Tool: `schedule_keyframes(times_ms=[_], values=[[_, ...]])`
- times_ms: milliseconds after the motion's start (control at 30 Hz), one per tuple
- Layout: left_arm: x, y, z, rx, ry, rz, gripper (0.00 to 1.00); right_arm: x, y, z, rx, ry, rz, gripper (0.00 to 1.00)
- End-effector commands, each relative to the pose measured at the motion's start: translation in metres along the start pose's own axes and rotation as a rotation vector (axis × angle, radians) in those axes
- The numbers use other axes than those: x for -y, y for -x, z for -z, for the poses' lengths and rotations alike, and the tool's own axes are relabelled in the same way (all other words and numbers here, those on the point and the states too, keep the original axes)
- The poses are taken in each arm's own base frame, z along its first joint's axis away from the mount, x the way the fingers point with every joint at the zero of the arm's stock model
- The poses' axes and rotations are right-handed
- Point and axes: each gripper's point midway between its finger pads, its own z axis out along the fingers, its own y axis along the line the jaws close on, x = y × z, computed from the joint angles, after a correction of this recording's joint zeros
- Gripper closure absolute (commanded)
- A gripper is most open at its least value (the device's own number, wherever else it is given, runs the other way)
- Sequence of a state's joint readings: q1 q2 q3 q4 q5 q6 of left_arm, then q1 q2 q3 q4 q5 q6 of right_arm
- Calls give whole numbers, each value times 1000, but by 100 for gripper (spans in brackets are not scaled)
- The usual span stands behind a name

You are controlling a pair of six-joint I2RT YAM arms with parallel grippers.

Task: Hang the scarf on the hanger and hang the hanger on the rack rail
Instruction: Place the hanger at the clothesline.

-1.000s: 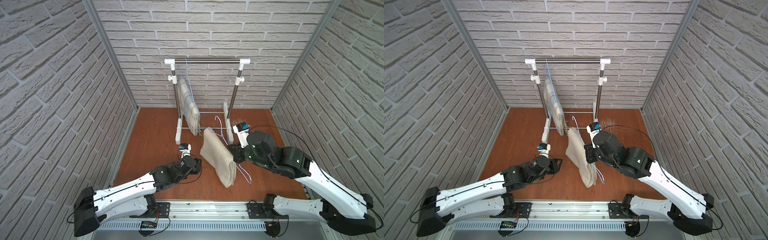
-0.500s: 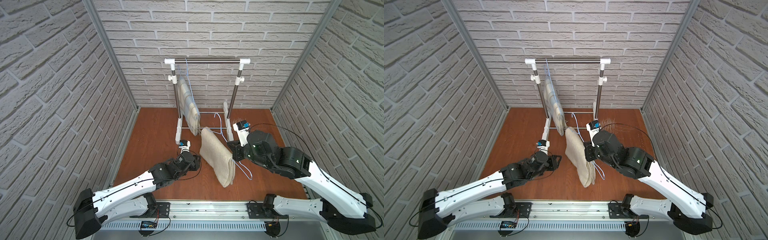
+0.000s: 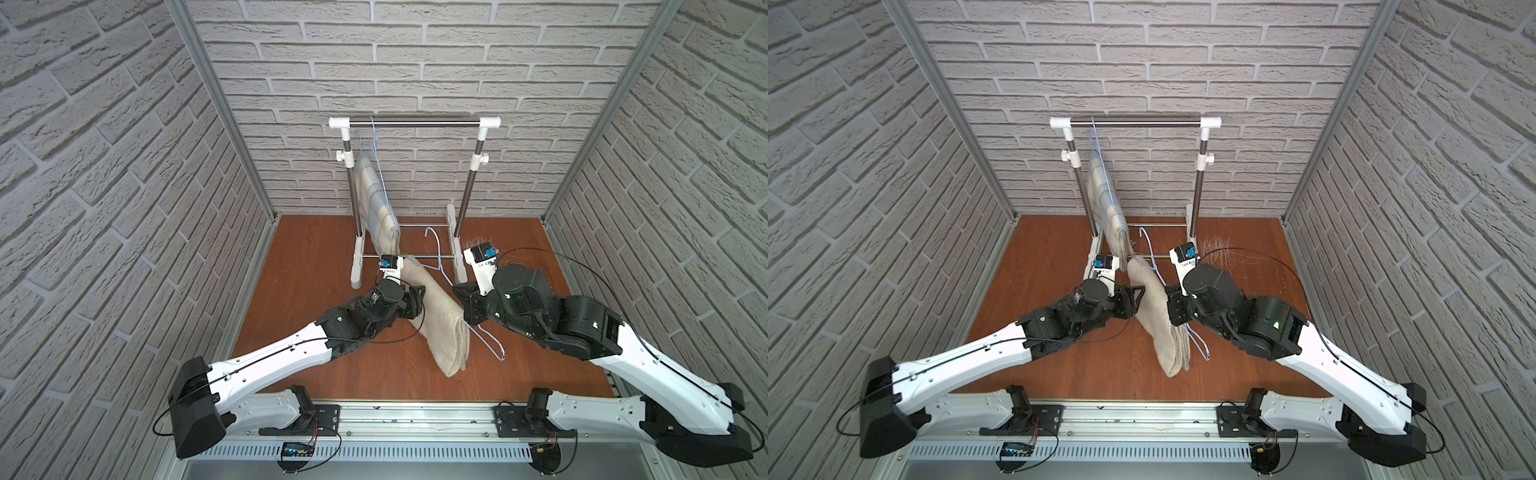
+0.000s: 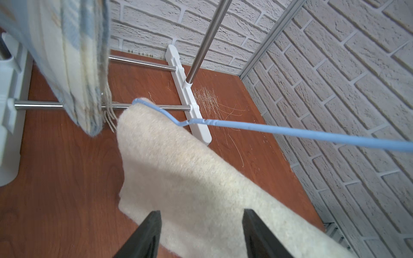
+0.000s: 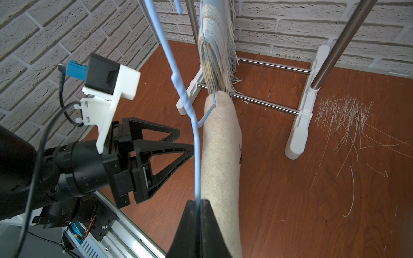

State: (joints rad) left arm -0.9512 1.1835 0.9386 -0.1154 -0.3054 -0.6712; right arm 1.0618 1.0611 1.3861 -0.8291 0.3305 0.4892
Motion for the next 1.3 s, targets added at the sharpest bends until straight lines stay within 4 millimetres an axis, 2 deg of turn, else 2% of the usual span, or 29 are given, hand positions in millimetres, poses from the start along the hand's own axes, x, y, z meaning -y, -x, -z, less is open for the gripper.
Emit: schedule_keyframes(times_ms=[0,333,600,800,933,1100,1167,1267], values=[[13,32,-3,106,-18,-66,34,-10,35,19,143,57,-40,97],[8,45,-3,168,21,-146,30,-12,34,22,139,73,-35,97],[37,63,-14,236,-54,-273,24,-13,35,25,140,81,-32,97],[43,65,-26,248,-58,-317,25,-15,35,25,138,93,-30,97],[44,71,-26,287,-54,-326,33,-14,31,23,123,88,-29,97],[51,81,-21,322,-68,-350,66,-12,23,17,104,78,-31,97],[54,84,-19,336,-81,-355,70,-11,20,14,95,73,-37,97],[61,86,-18,340,-105,-360,71,-9,15,9,88,65,-42,97]])
